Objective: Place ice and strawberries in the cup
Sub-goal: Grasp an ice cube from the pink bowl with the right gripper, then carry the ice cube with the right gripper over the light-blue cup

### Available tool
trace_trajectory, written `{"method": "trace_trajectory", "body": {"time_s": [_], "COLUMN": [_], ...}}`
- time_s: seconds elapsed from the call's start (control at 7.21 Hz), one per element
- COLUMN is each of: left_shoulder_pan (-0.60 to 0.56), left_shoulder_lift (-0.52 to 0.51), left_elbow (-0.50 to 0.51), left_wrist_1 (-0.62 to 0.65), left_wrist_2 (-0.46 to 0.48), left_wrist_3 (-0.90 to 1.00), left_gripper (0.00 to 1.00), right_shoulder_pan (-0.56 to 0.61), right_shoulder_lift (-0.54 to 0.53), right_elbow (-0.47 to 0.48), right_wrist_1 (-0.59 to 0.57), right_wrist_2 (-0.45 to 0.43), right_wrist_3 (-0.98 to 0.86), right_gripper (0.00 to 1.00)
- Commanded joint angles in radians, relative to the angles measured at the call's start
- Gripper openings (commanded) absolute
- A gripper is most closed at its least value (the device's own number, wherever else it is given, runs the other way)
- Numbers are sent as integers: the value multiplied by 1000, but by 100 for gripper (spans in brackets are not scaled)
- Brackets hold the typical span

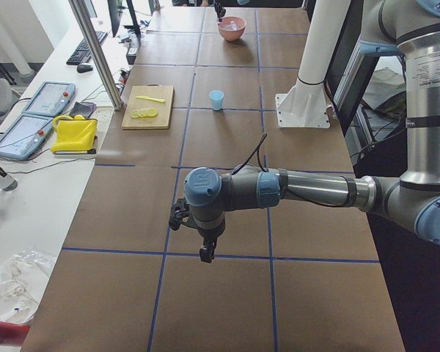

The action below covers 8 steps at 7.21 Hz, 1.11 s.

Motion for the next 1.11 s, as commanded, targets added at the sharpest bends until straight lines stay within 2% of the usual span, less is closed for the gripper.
{"method": "trace_trajectory", "body": {"time_s": [0.0,0.14,0.42,0.56,0.69,0.83,0.97], "left_shoulder_pan": [0,0,0,0,0,0,0], "left_shoulder_lift": [0,2,2,2,2,2,3], "left_elbow": [-1,0,0,0,2,2,2], "left_wrist_1": [0,0,0,0,0,0,0], "left_wrist_2": [0,0,0,0,0,0,0], "left_wrist_3": [0,0,-2,0,0,0,0], "left_gripper": [100,100,100,100,100,100,100], "right_shoulder_pan": [-14,-77,-213,-297,-365,-414,-520], "right_shoulder_lift": [52,73,217,294,370,474,573], "right_elbow": [76,123,130,128,125,128,121], "right_wrist_1": [5,1,-31,-35,-89,-218,-308], "right_wrist_2": [4,-2,-13,-62,-92,-134,-202], "right_wrist_3": [262,329,561,611,626,665,761], "right_gripper": [5,4,0,0,0,0,0]}}
